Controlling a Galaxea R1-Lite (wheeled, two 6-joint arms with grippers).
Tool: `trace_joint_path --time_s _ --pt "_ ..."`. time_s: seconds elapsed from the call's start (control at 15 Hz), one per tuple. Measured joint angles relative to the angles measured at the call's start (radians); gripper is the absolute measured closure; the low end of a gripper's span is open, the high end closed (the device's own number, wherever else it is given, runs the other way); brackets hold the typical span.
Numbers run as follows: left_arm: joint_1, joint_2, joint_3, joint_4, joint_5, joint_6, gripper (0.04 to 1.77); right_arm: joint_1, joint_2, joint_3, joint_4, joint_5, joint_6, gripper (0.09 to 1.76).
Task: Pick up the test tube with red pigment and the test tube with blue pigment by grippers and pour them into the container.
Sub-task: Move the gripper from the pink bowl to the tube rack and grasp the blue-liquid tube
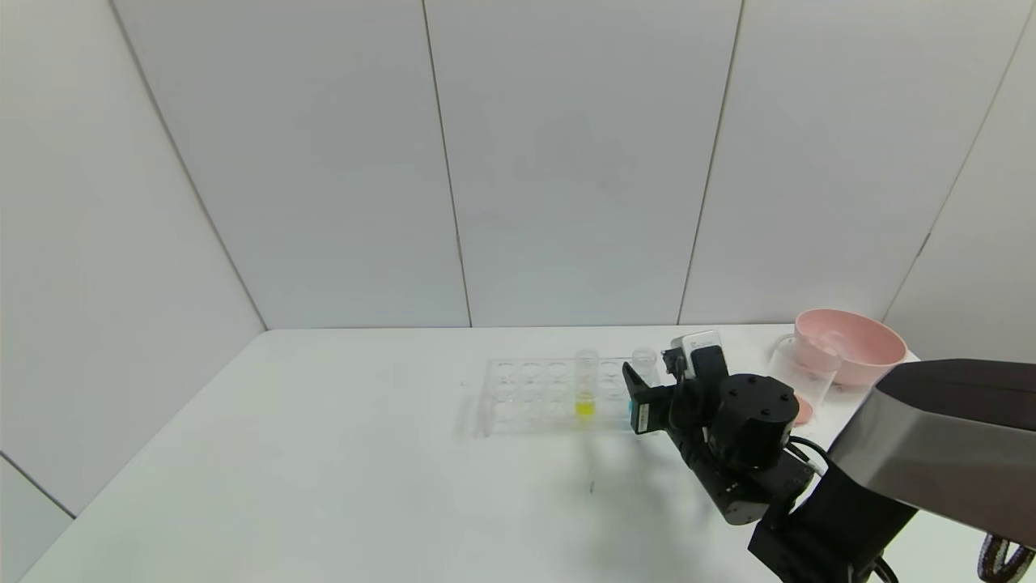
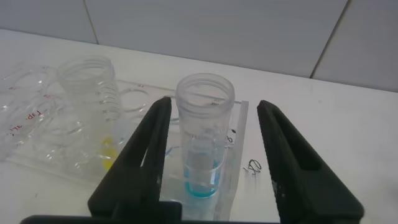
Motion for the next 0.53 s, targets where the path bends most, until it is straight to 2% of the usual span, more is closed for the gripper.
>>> trace_joint_path --time_s 0.13,0.2,0.27,0.53 --pt "0.0 0.0 0.0 0.0 0.0 0.0 0.05 0.0 -0.001 0.001 -0.001 0.0 0.0 1.05" --pt "0.0 0.0 0.0 0.0 0.0 0.0 0.05 0.0 -0.002 0.002 -0.001 0.001 0.0 1.29" --pt "0.0 0.0 0.0 0.0 0.0 0.0 0.05 0.0 -0.004 0.003 -0.001 0.0 0.0 1.37" --pt "0.0 0.0 0.0 0.0 0.0 0.0 0.05 0.0 -0.013 0.002 -0.001 0.0 -0.005 1.37"
